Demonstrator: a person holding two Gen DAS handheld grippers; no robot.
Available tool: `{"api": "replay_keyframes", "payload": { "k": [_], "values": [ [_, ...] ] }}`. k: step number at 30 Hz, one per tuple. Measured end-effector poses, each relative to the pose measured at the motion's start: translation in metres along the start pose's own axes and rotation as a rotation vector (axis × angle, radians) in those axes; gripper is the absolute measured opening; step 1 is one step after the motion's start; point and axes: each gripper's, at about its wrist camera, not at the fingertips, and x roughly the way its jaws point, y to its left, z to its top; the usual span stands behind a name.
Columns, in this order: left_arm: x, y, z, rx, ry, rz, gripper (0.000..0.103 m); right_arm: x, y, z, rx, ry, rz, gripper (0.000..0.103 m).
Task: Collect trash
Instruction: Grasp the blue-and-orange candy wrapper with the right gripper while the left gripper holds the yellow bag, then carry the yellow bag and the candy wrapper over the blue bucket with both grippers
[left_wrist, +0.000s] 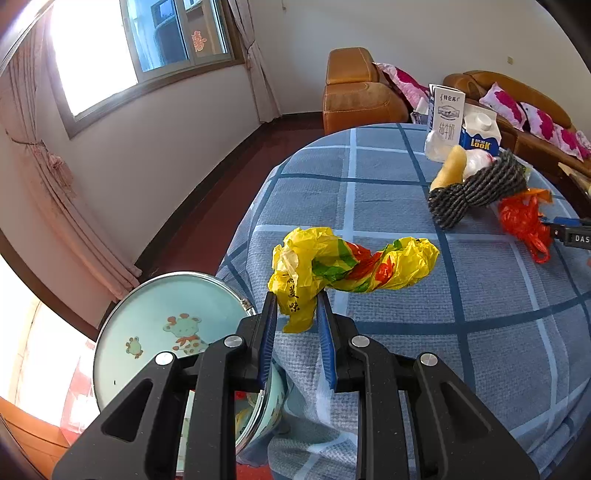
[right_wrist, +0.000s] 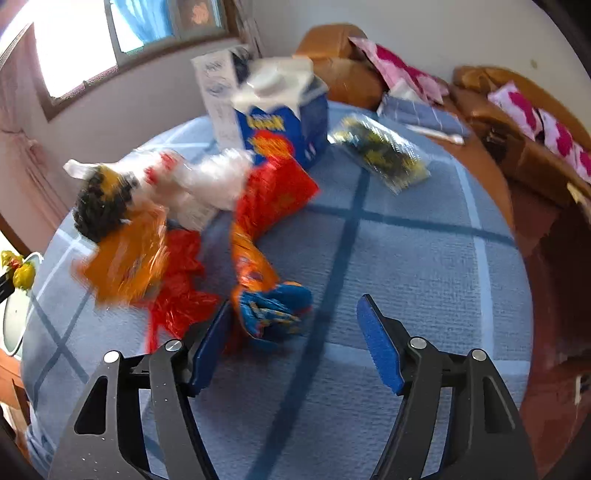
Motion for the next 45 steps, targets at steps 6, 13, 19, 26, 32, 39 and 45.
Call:
{"api": "replay_keyframes", "payload": {
  "k": [6,13,19,26,32,39,45],
  "values": [
    [0.003,0.008,-0.002,-0.009,0.008,-0.001,0.022,-0.009,-0.037,0.002,-0.104,-0.031,-0.321,0.069],
    [0.0,0.008,-0.002,-0.002,0.005,-0.003,0.022,-0.039,-0.065,0.005,0.104,-0.112,-0.162,0.069],
    [-0.001,0.01,-0.002,-0.007,0.0,-0.002,0.022,-0.017,-0.06,0.028,0.233,-0.093,-0.067,0.062],
    [-0.001,0.017,-0.004,-0.015,0.003,0.003,0.022,0.003,-0.044,0.024,0.201,-0.021,-0.026,0.044],
    [-0.009,0.021,-0.004,-0.02,-0.009,0.003,0.022,-0.001,-0.034,0.015,0.13,-0.041,-0.003,0.024],
    [-0.029,0.027,-0.005,-0.003,-0.037,0.034,0.022,-0.041,-0.019,0.009,0.052,-0.173,-0.032,0.023],
    [-0.04,0.044,-0.012,-0.008,-0.043,0.096,0.022,-0.079,0.012,0.022,-0.058,-0.292,0.02,0.023]
  ]
}}
